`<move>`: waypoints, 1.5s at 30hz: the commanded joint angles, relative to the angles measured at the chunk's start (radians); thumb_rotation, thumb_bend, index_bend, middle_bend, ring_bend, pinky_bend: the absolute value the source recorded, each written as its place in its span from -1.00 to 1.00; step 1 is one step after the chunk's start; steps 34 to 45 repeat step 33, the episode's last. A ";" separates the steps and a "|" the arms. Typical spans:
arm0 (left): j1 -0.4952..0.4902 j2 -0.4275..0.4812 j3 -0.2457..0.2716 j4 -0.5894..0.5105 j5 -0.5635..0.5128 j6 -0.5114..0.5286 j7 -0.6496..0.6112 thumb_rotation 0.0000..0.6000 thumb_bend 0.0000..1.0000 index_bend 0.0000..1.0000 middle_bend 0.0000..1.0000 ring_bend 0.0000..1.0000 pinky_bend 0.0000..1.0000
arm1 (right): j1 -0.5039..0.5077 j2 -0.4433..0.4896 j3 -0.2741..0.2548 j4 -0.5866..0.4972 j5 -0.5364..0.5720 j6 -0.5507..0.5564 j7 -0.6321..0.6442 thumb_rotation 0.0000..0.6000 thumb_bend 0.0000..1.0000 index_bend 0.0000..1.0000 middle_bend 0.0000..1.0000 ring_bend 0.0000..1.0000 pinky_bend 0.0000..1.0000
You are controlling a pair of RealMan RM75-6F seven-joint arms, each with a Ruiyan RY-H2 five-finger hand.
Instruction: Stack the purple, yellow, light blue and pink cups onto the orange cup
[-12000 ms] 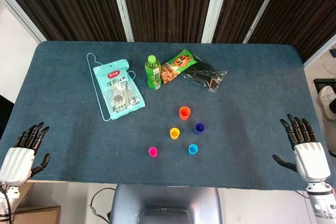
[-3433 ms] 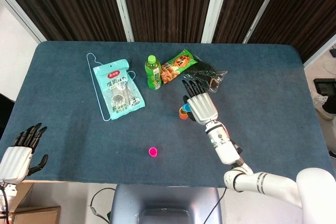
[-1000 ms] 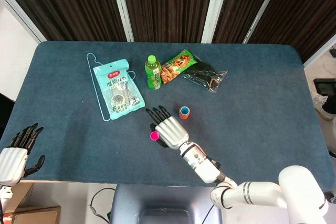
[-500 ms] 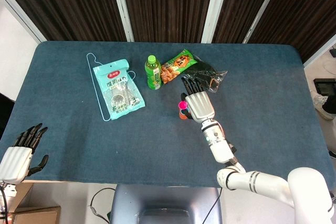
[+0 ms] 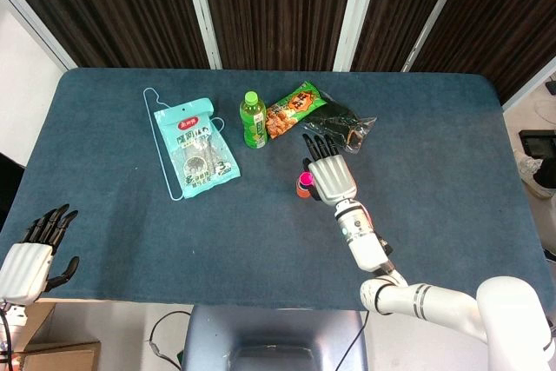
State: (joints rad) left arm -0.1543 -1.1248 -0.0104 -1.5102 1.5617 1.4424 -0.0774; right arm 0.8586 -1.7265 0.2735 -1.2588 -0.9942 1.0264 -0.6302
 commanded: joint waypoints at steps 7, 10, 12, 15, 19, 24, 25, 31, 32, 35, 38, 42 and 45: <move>0.000 0.000 0.000 0.004 0.000 0.001 -0.007 1.00 -0.22 -1.00 -1.00 -1.00 -0.71 | 0.001 0.009 -0.012 -0.013 0.047 -0.026 -0.036 1.00 -0.07 -0.46 -0.86 -1.00 -1.00; 0.000 0.000 0.000 0.004 0.002 0.004 -0.008 1.00 -0.22 -1.00 -1.00 -1.00 -0.71 | -0.010 0.041 -0.017 -0.058 0.048 -0.024 -0.030 1.00 -0.07 -0.87 -0.97 -1.00 -1.00; 0.002 0.001 0.002 0.004 0.006 0.008 -0.008 1.00 -0.21 -1.00 -1.00 -1.00 -0.71 | -0.037 0.089 -0.032 -0.131 0.022 0.003 -0.016 1.00 -0.07 -0.98 -1.00 -1.00 -1.00; 0.003 0.000 0.001 0.007 0.008 0.012 -0.010 1.00 -0.21 -1.00 -1.00 -1.00 -0.71 | -0.129 0.218 -0.098 -0.317 -0.065 0.102 0.005 1.00 -0.16 -1.00 -1.00 -1.00 -1.00; 0.007 -0.002 0.002 0.008 0.016 0.024 -0.001 1.00 -0.19 -1.00 -1.00 -1.00 -0.71 | -0.326 0.438 -0.283 -0.557 -0.247 0.300 0.033 1.00 -0.28 -1.00 -1.00 -1.00 -1.00; 0.008 -0.017 0.013 0.003 0.036 0.029 0.037 1.00 -0.16 -1.00 -1.00 -1.00 -0.71 | -0.579 0.512 -0.454 -0.454 -0.442 0.569 0.204 1.00 -0.30 -1.00 -1.00 -1.00 -1.00; 0.007 -0.021 0.014 0.002 0.039 0.027 0.048 1.00 -0.16 -1.00 -1.00 -1.00 -0.71 | -0.606 0.509 -0.460 -0.423 -0.443 0.589 0.238 1.00 -0.30 -1.00 -1.00 -1.00 -1.00; -0.001 -0.047 0.018 -0.003 0.050 0.015 0.107 1.00 -0.16 -1.00 -1.00 -1.00 -0.71 | -0.659 0.566 -0.449 -0.410 -0.451 0.590 0.370 1.00 -0.30 -1.00 -1.00 -1.00 -1.00; -0.002 -0.049 0.019 -0.004 0.050 0.015 0.112 1.00 -0.16 -1.00 -1.00 -1.00 -0.71 | -0.663 0.568 -0.444 -0.408 -0.455 0.591 0.368 1.00 -0.31 -1.00 -1.00 -1.00 -1.00; -0.002 -0.051 0.021 -0.004 0.052 0.013 0.117 1.00 -0.16 -1.00 -1.00 -1.00 -0.71 | -0.666 0.571 -0.442 -0.408 -0.458 0.582 0.368 1.00 -0.32 -1.00 -1.00 -1.00 -1.00; -0.002 -0.051 0.021 -0.004 0.052 0.013 0.117 1.00 -0.16 -1.00 -1.00 -1.00 -0.71 | -0.666 0.571 -0.442 -0.408 -0.458 0.582 0.368 1.00 -0.32 -1.00 -1.00 -1.00 -1.00; -0.002 -0.051 0.021 -0.004 0.052 0.013 0.117 1.00 -0.16 -1.00 -1.00 -1.00 -0.71 | -0.666 0.571 -0.442 -0.408 -0.458 0.582 0.368 1.00 -0.32 -1.00 -1.00 -1.00 -1.00; -0.002 -0.051 0.021 -0.004 0.052 0.013 0.117 1.00 -0.16 -1.00 -1.00 -1.00 -0.71 | -0.666 0.571 -0.442 -0.408 -0.458 0.582 0.368 1.00 -0.32 -1.00 -1.00 -1.00 -1.00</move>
